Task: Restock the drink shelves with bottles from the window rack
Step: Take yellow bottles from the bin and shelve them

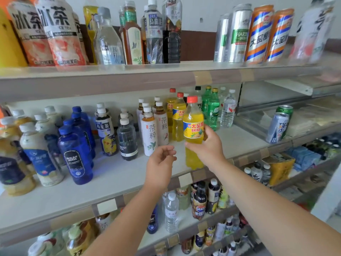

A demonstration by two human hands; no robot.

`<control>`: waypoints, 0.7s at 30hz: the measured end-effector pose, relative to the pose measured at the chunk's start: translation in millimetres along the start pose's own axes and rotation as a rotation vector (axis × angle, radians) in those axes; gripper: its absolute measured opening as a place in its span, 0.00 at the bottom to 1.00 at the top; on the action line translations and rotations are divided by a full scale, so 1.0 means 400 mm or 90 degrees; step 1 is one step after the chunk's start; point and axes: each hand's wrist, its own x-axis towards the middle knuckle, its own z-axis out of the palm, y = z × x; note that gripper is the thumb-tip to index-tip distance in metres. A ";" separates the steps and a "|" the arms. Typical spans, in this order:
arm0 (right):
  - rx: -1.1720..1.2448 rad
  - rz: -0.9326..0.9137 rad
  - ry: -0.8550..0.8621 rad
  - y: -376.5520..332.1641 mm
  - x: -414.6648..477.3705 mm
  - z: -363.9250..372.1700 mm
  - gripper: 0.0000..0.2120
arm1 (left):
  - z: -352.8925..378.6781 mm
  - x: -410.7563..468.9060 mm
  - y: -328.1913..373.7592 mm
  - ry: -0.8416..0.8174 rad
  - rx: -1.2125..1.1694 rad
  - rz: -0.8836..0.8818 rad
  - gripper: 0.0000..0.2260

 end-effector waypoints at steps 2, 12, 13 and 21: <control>0.005 -0.005 -0.003 0.022 0.072 0.033 0.25 | 0.019 0.066 0.001 -0.016 0.009 0.008 0.13; 0.046 0.076 0.044 0.158 0.289 0.148 0.26 | 0.058 0.341 -0.018 -0.068 0.014 0.028 0.14; 0.047 0.078 0.046 0.163 0.296 0.153 0.26 | 0.059 0.351 -0.028 -0.070 0.016 0.028 0.12; 0.014 0.083 0.044 0.192 0.330 0.178 0.30 | 0.069 0.377 -0.072 -0.077 0.013 0.026 0.16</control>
